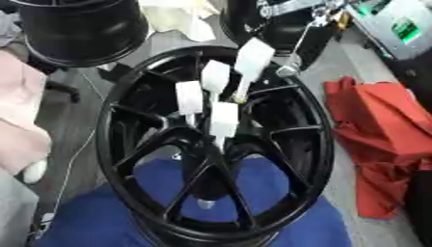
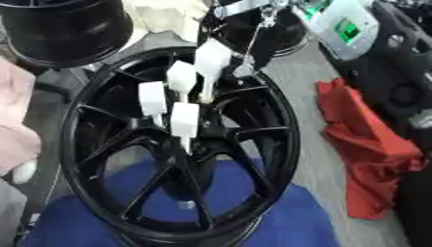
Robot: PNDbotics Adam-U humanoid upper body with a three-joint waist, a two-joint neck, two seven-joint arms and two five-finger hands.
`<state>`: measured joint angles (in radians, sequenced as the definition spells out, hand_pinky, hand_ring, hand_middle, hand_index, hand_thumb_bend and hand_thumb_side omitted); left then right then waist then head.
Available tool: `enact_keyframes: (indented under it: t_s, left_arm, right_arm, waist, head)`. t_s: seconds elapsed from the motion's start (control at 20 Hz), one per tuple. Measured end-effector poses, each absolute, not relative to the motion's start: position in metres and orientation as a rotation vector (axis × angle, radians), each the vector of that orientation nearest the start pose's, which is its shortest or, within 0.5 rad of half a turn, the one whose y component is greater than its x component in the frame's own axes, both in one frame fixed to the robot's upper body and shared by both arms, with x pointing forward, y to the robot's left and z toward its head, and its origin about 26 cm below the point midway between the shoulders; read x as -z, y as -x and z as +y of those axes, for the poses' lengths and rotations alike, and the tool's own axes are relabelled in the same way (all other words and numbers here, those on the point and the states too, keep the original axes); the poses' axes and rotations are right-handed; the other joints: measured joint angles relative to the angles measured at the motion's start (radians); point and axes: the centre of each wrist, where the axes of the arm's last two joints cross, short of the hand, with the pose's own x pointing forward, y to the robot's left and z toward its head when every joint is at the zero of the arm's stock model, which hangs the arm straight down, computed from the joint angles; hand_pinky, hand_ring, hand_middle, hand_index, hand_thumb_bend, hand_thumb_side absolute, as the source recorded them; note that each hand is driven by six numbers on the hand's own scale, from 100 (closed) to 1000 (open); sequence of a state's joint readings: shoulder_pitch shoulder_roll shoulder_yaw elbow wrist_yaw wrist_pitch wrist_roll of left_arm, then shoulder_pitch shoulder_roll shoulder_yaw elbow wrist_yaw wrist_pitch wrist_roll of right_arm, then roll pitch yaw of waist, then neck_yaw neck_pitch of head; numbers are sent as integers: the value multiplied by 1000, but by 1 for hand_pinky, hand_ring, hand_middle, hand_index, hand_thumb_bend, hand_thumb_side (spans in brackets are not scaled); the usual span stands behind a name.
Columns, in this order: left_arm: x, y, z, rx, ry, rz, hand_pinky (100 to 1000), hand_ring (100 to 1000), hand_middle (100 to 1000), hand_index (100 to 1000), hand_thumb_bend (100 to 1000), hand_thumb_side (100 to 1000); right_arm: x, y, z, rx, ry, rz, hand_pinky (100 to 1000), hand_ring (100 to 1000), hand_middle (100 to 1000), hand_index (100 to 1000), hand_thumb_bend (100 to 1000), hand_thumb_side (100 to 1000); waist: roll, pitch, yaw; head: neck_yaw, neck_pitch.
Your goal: Pull the pin out of the wheel hub.
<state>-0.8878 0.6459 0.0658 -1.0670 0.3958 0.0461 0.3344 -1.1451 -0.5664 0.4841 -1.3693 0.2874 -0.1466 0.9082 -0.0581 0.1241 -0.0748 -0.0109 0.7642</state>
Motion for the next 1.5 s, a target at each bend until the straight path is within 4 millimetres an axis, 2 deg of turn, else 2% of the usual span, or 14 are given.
enact_keyframes:
  t_s: [0.15, 0.25, 0.55, 0.85, 0.9, 1.0, 1.05, 1.1, 1.2, 1.3, 1.4, 1.5]
  left_arm:
    - [-266, -440, 387, -289, -418, -1964, 781, 681, 712, 837, 189, 829]
    - [-265, -439, 391, -292, -432, -1961, 781, 680, 711, 837, 189, 828]
    - [-266, -433, 403, -307, -470, -1957, 781, 679, 710, 837, 186, 828]
    - [-264, -428, 414, -314, -508, -1947, 782, 678, 710, 837, 183, 826]
    - [-263, -427, 417, -319, -515, -1945, 782, 678, 710, 837, 183, 826]
    - [-261, -425, 421, -328, -524, -1941, 782, 678, 709, 837, 182, 826]
    - [-261, -424, 423, -335, -527, -1940, 782, 678, 709, 837, 182, 825]
    - [-261, -423, 424, -338, -530, -1938, 782, 678, 710, 837, 182, 825]
    - [-259, -422, 426, -345, -534, -1935, 783, 678, 710, 837, 181, 825]
    - [-259, -421, 428, -353, -534, -1933, 783, 678, 710, 837, 181, 825]
    - [-258, -421, 428, -355, -533, -1931, 783, 678, 710, 837, 180, 825]
    - [-257, -421, 428, -357, -532, -1931, 783, 677, 709, 837, 180, 825]
  right_arm:
    - [-345, -416, -184, -2056, 348, -1528, 816, 634, 401, 482, 100, 100]
    - [-353, -414, -206, -1986, 382, -1541, 816, 630, 401, 482, 100, 100]
    - [-350, -403, -308, -1633, 540, -1553, 811, 616, 407, 486, 100, 100]
    - [-334, -381, -407, -1231, 754, -1515, 808, 618, 427, 506, 100, 100]
    - [-330, -377, -422, -1166, 803, -1488, 811, 630, 452, 530, 100, 100]
    - [-321, -371, -446, -1059, 894, -1426, 830, 721, 625, 694, 100, 100]
    - [-315, -369, -456, -1018, 929, -1390, 848, 785, 772, 795, 100, 100]
    - [-309, -368, -464, -990, 952, -1357, 864, 834, 840, 849, 100, 100]
    - [-301, -366, -472, -962, 977, -1303, 879, 882, 904, 896, 100, 112]
    - [-299, -365, -476, -953, 986, -1277, 881, 898, 914, 904, 100, 139]
    - [-299, -365, -477, -947, 993, -1273, 879, 895, 912, 904, 100, 202]
    - [-299, -364, -477, -940, 999, -1280, 870, 865, 874, 879, 100, 232]
  waist:
    - [-1, -1, -14]
    - [-2, -1, -23]
    - [1, -6, -35]
    - [20, -7, -50]
    - [24, -7, -52]
    - [32, -7, -57]
    - [35, -8, -59]
    - [39, -9, -61]
    - [47, -13, -66]
    - [56, -18, -70]
    - [60, -19, -73]
    - [61, -20, -75]
  head:
    - [11, 0]
    - [20, 0]
    - [47, 0]
    - [63, 0]
    - [66, 0]
    - [71, 0]
    - [71, 0]
    - [72, 0]
    - [73, 0]
    - [73, 0]
    - [73, 0]
    - [73, 0]
